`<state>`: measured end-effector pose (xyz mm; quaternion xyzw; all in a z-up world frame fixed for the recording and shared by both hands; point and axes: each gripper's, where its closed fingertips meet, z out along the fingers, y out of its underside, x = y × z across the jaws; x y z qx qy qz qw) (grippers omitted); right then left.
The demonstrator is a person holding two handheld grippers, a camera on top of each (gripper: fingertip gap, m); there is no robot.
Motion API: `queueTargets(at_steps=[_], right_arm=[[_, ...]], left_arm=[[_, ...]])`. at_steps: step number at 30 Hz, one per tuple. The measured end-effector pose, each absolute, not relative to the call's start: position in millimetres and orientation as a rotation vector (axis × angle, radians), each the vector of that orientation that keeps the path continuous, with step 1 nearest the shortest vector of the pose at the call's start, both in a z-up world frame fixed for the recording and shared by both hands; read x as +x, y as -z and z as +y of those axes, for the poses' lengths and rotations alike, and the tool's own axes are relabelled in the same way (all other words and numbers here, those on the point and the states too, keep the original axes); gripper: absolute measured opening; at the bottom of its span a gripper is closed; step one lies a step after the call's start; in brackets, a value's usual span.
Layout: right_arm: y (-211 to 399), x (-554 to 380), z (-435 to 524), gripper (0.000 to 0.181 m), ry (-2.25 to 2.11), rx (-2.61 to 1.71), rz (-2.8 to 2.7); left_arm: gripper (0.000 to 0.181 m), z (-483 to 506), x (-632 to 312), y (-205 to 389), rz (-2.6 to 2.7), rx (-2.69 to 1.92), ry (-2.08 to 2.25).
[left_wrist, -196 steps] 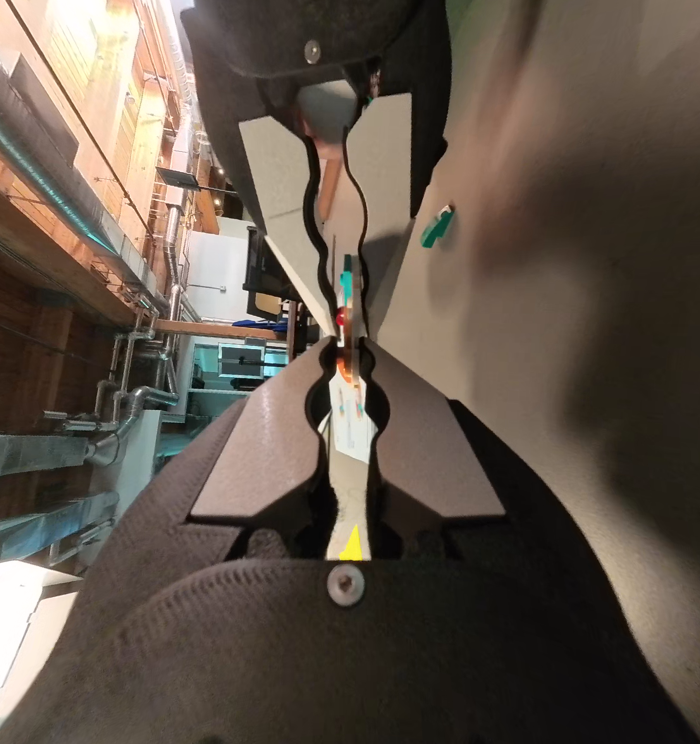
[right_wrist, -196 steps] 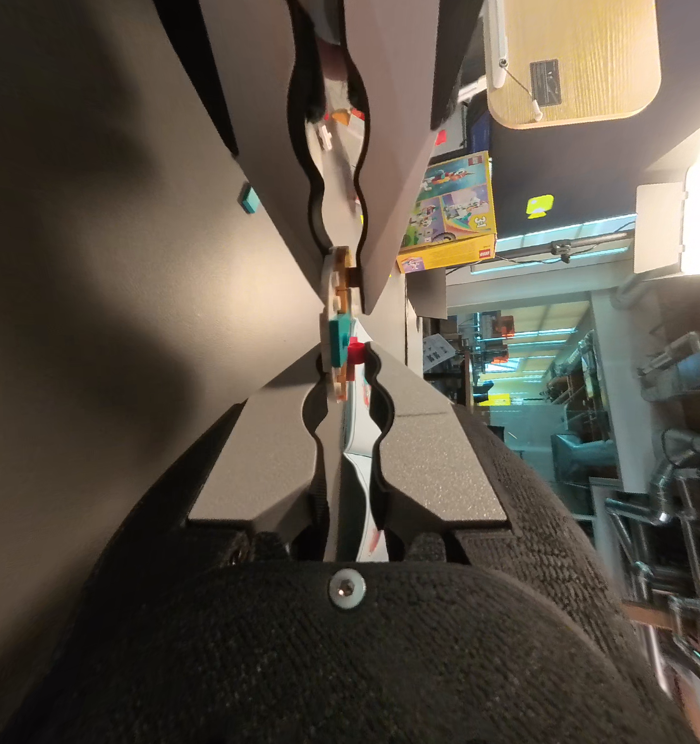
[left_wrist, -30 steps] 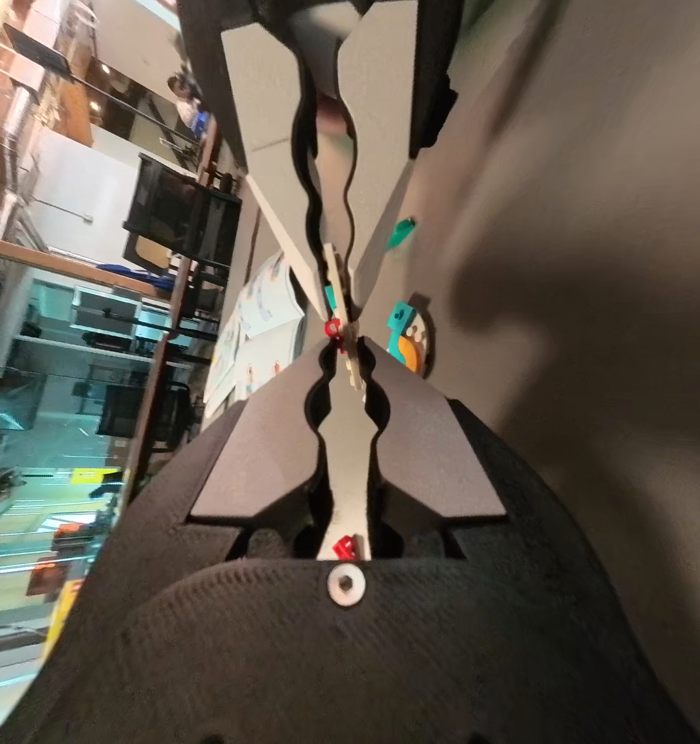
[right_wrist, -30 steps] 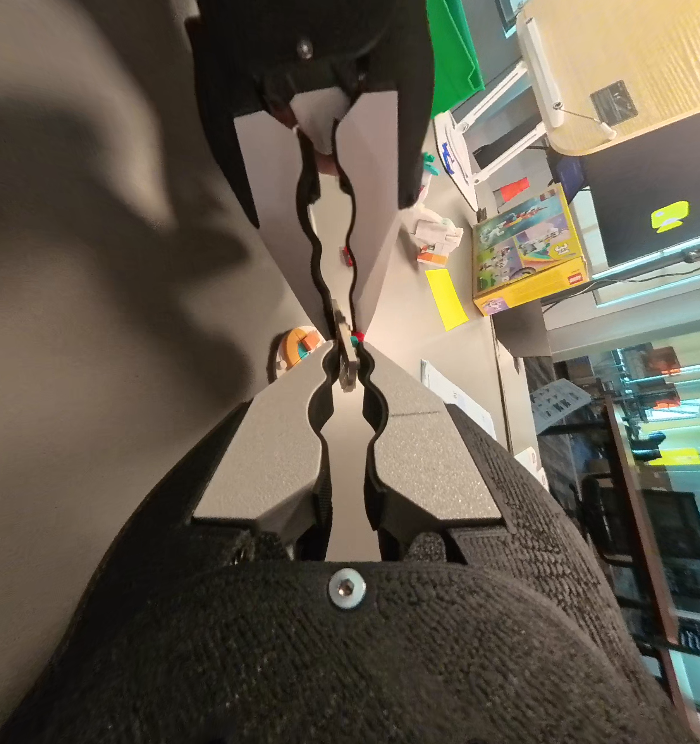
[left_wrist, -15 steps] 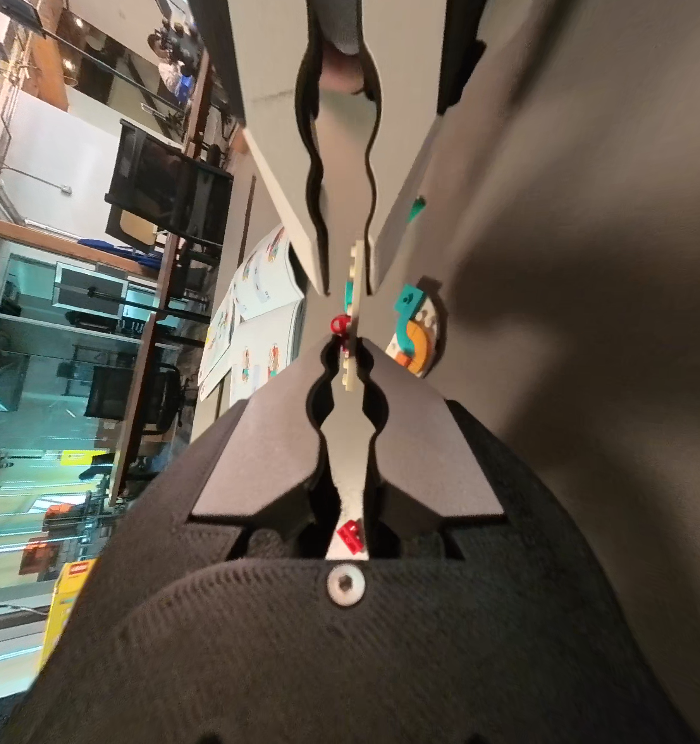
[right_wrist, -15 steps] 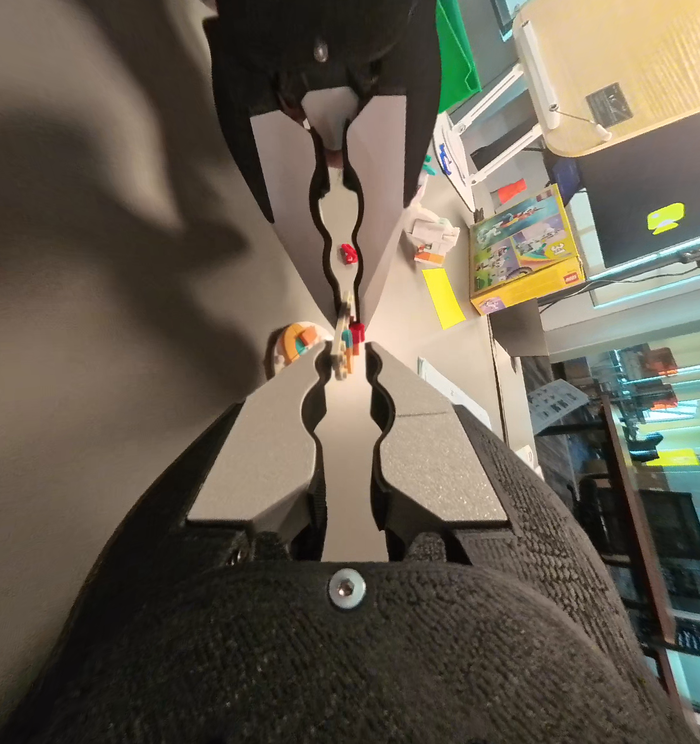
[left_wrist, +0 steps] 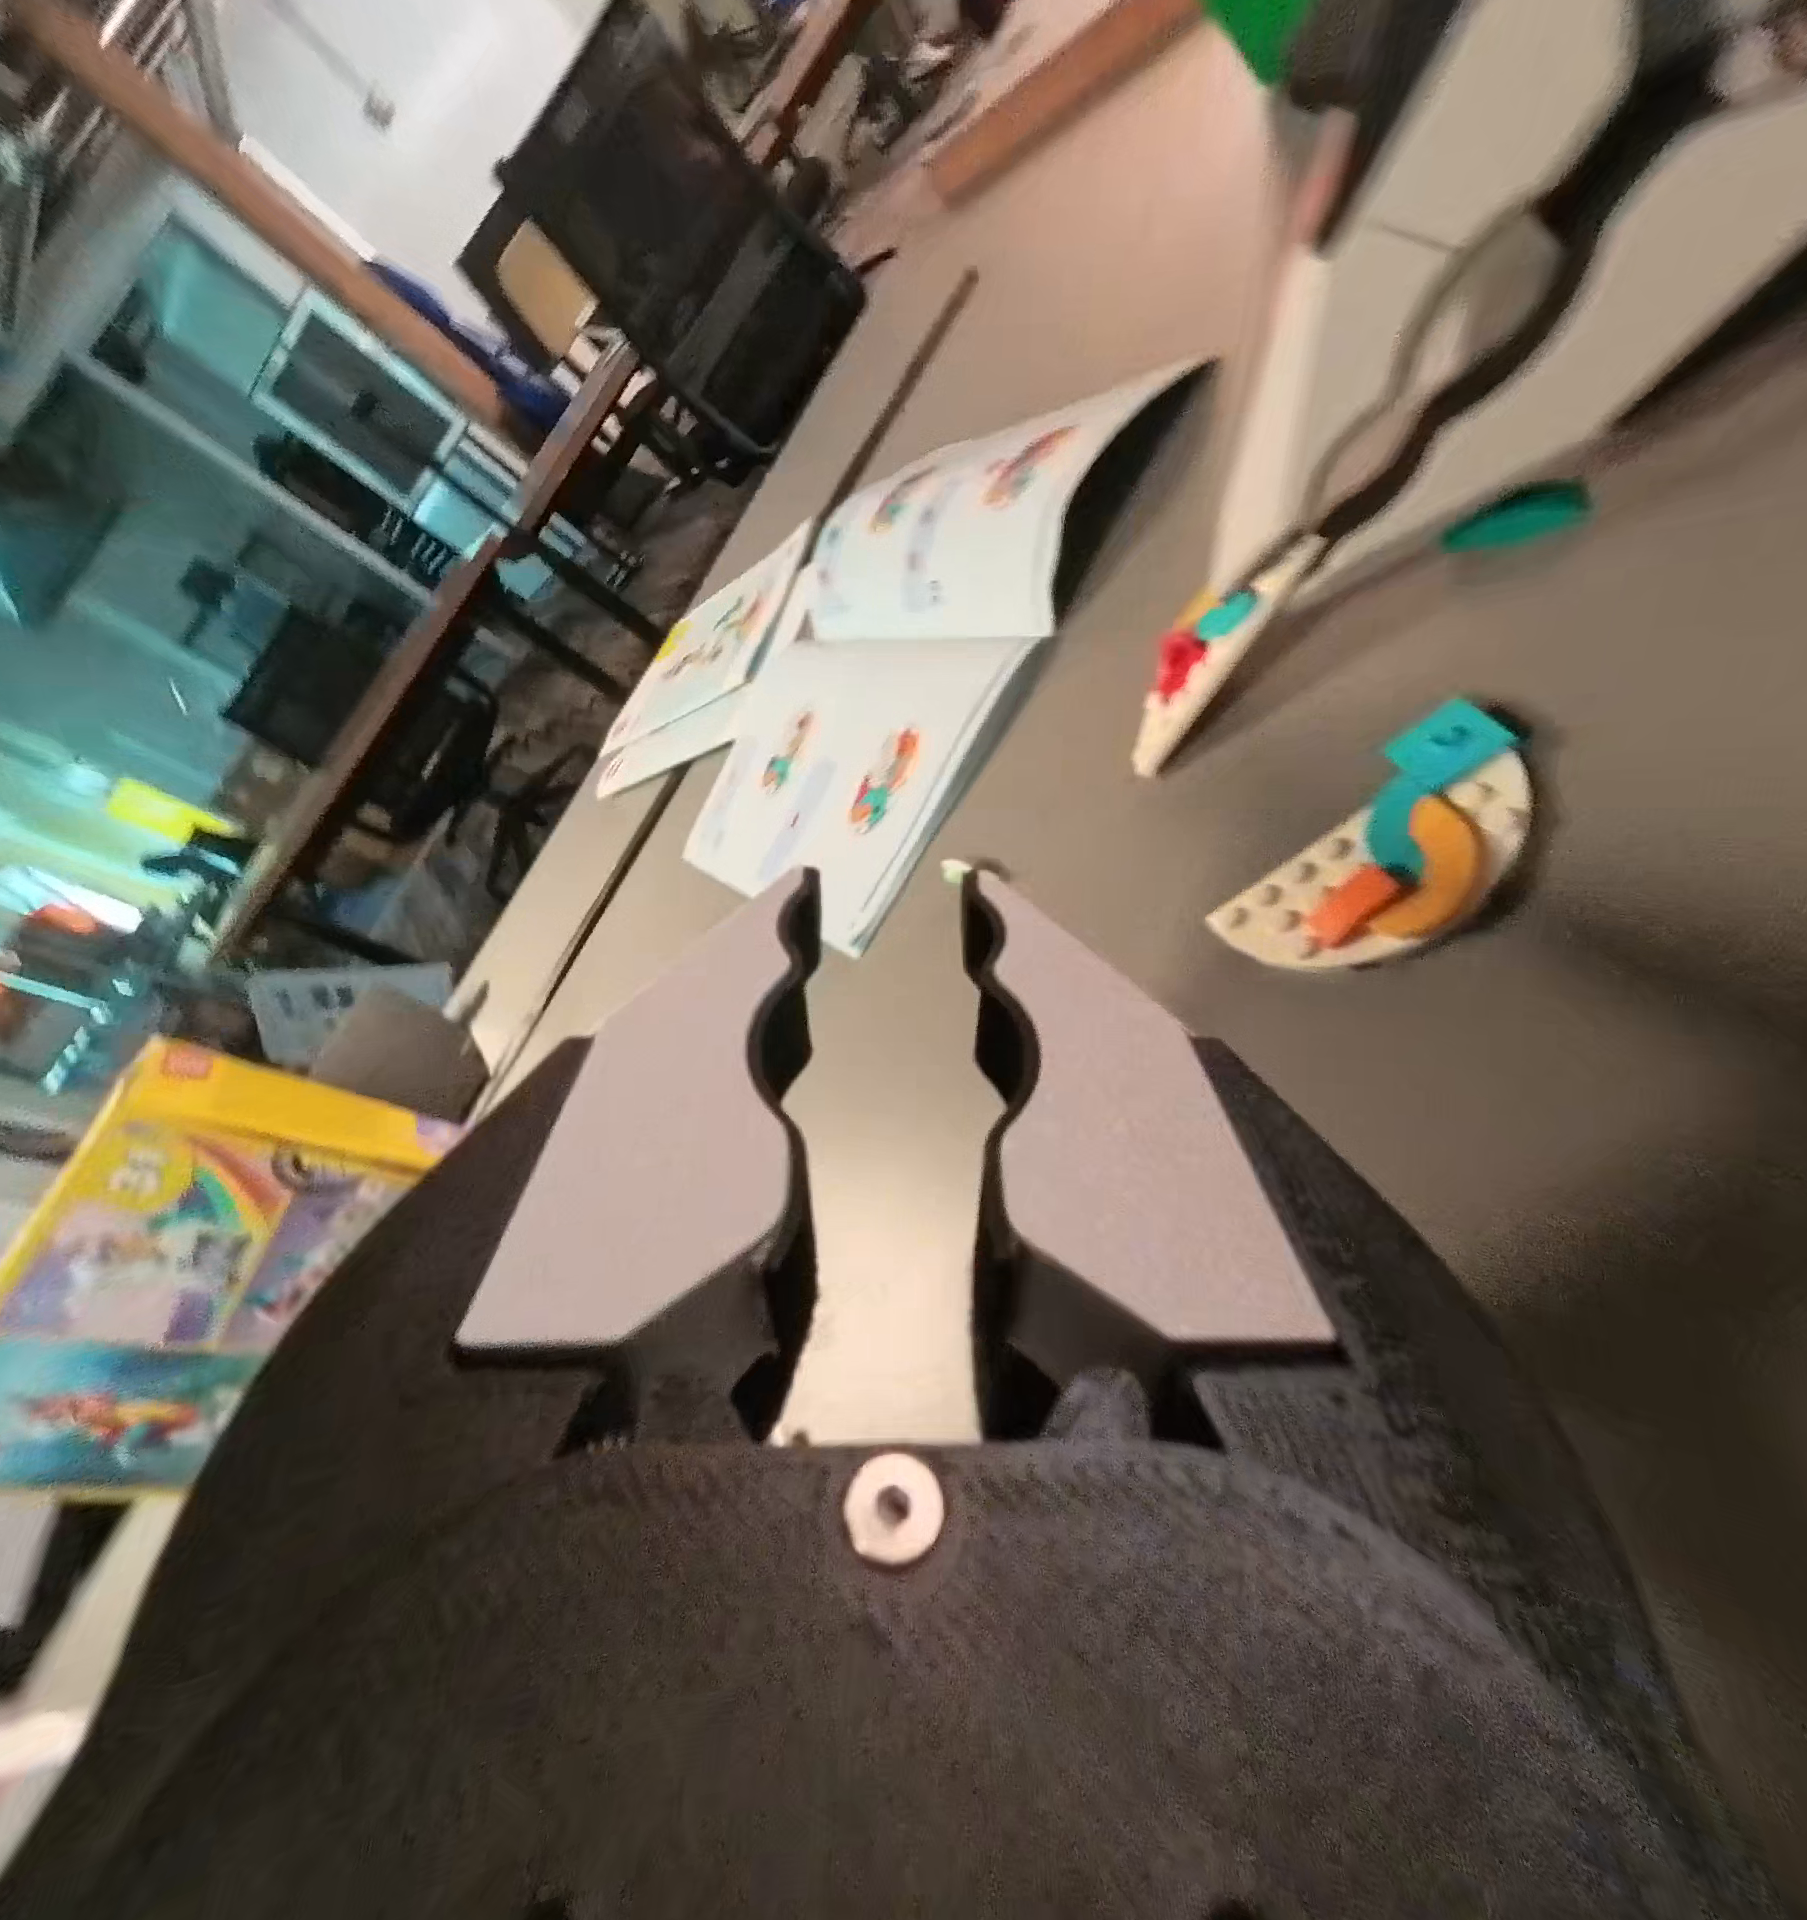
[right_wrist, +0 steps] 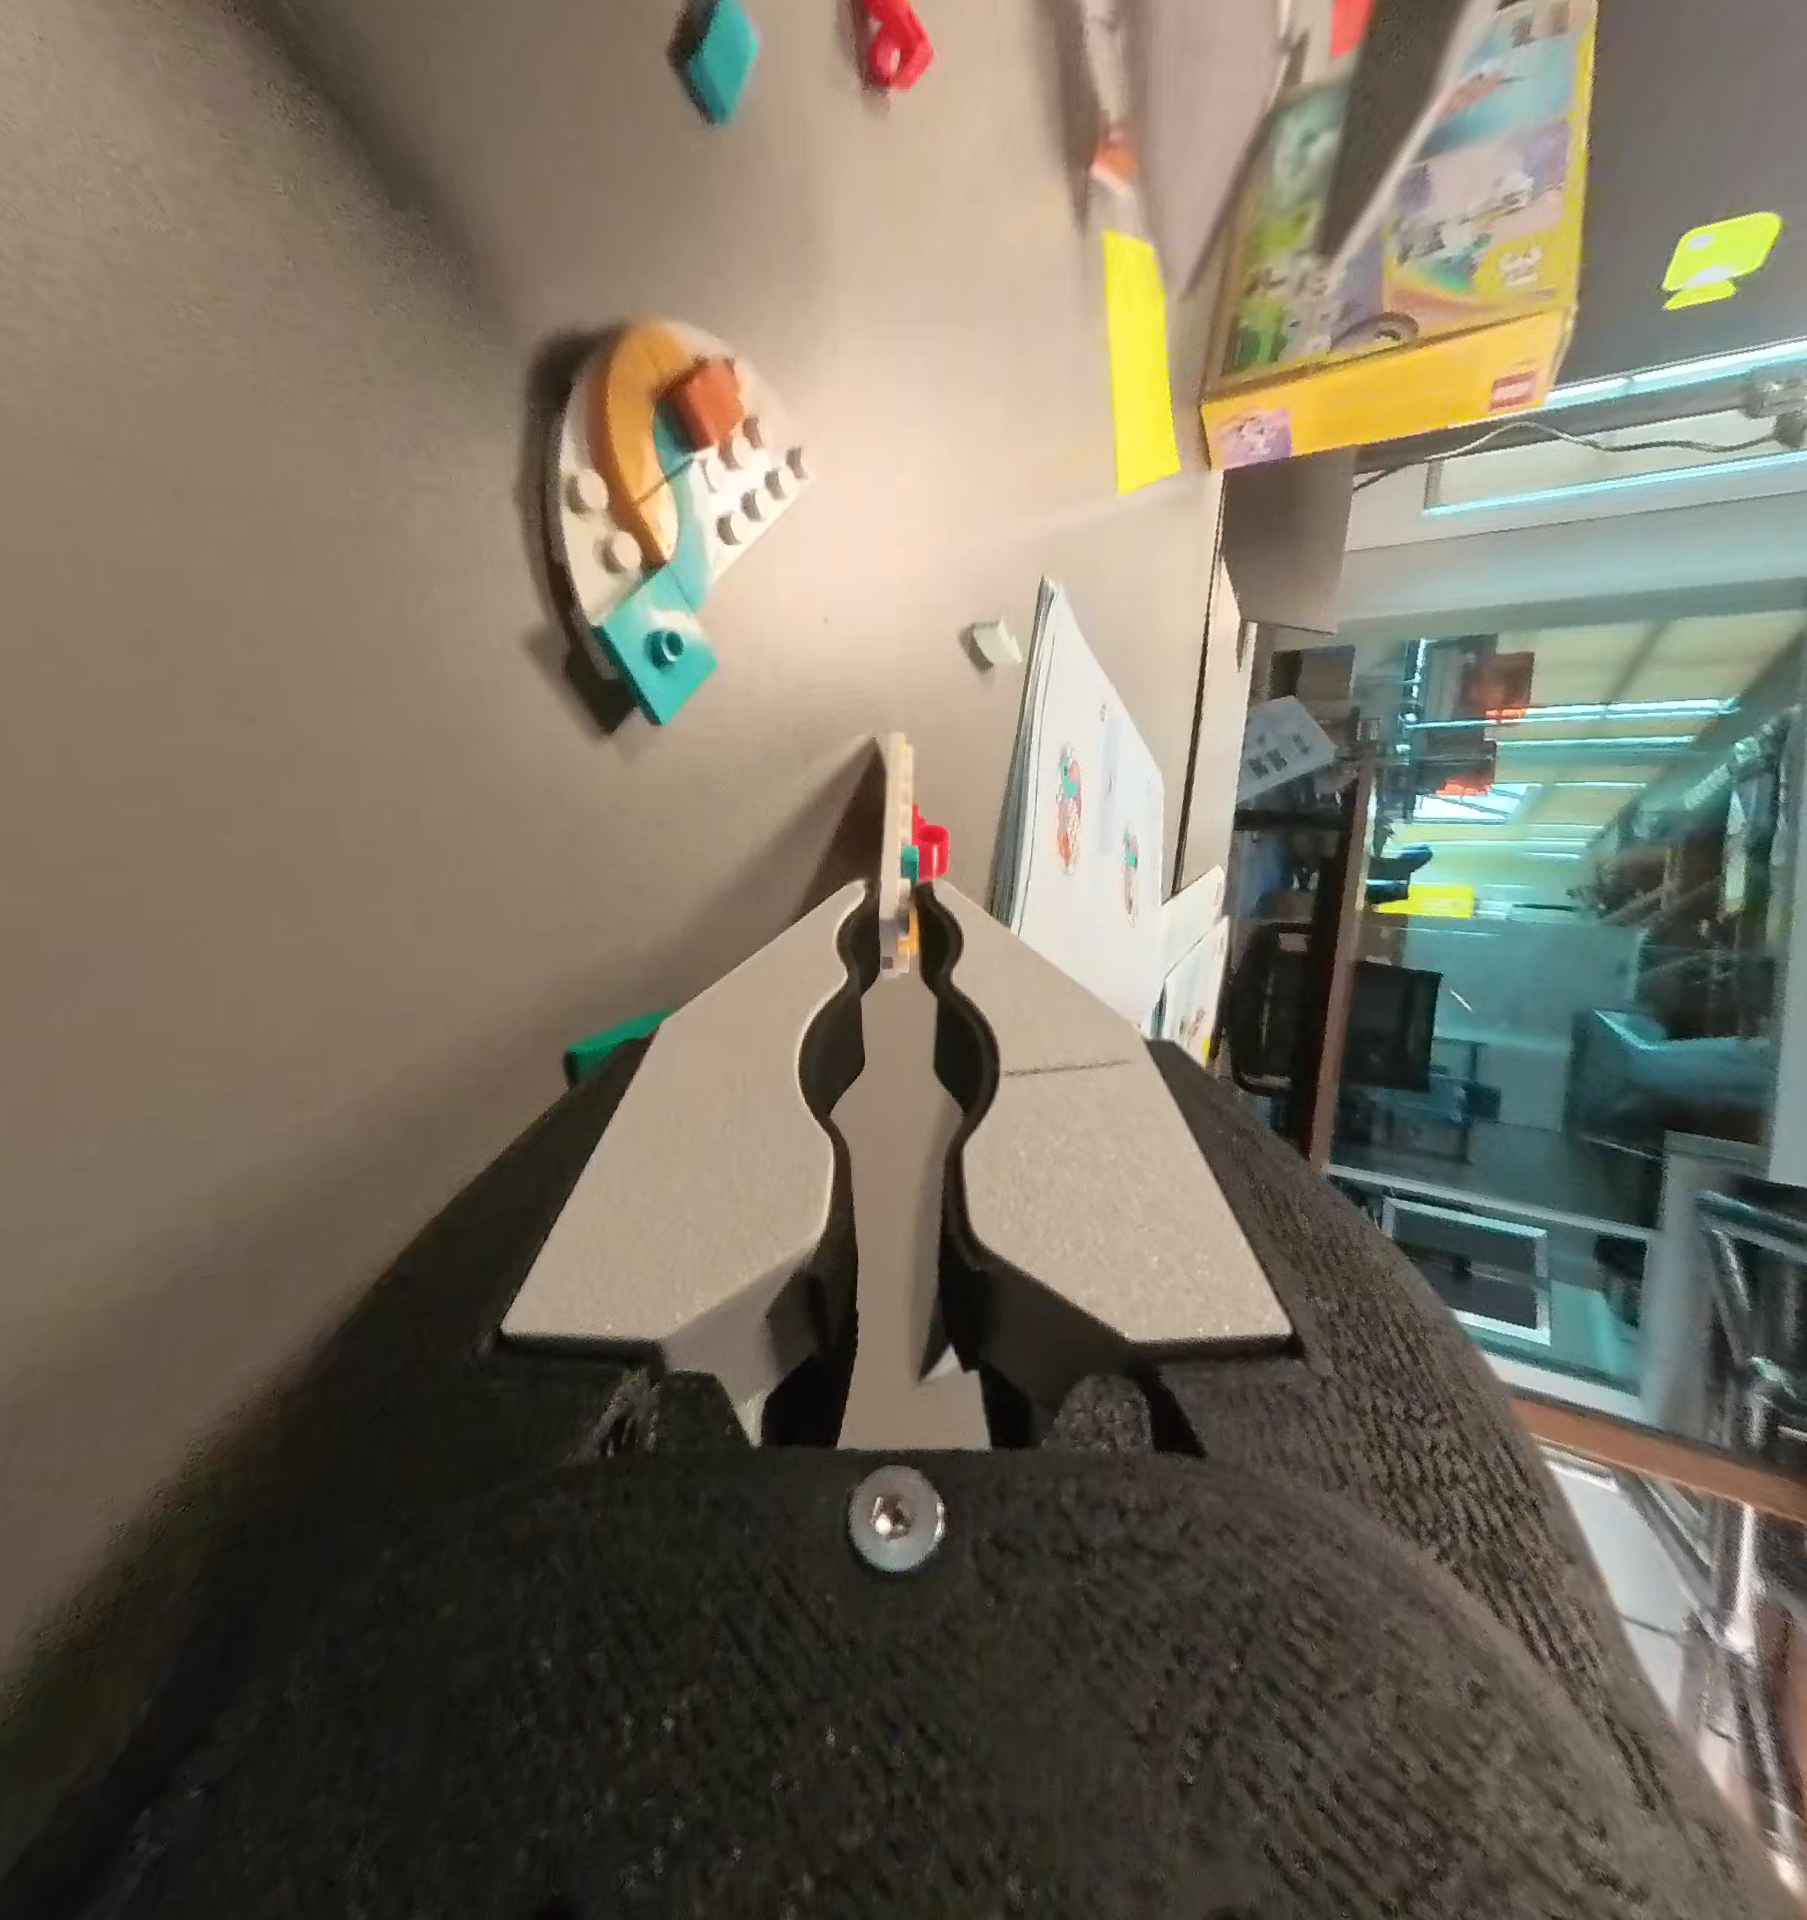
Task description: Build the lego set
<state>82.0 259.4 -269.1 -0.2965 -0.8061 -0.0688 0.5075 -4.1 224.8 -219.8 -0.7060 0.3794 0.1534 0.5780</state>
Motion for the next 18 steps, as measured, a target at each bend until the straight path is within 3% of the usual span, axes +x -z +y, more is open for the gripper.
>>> queueTargets(at_steps=[9,12,18], right_arm=[[271.6,88.1,246.5,0.035,-0.079,-0.858,-1.995],[266.8,91.6,239.6,0.053,-0.292,-0.976,-1.981],[254.6,89.2,228.9,0.055,-0.583,-1.059,-1.909]], left_arm=[[0.024,220.1,-80.8,184.9,0.467,-1.744,-0.25],[0.024,210.3,-84.9,205.0,0.463,-1.884,-0.129],[0.03,190.7,-71.8,273.2,0.576,-2.192,0.034]])
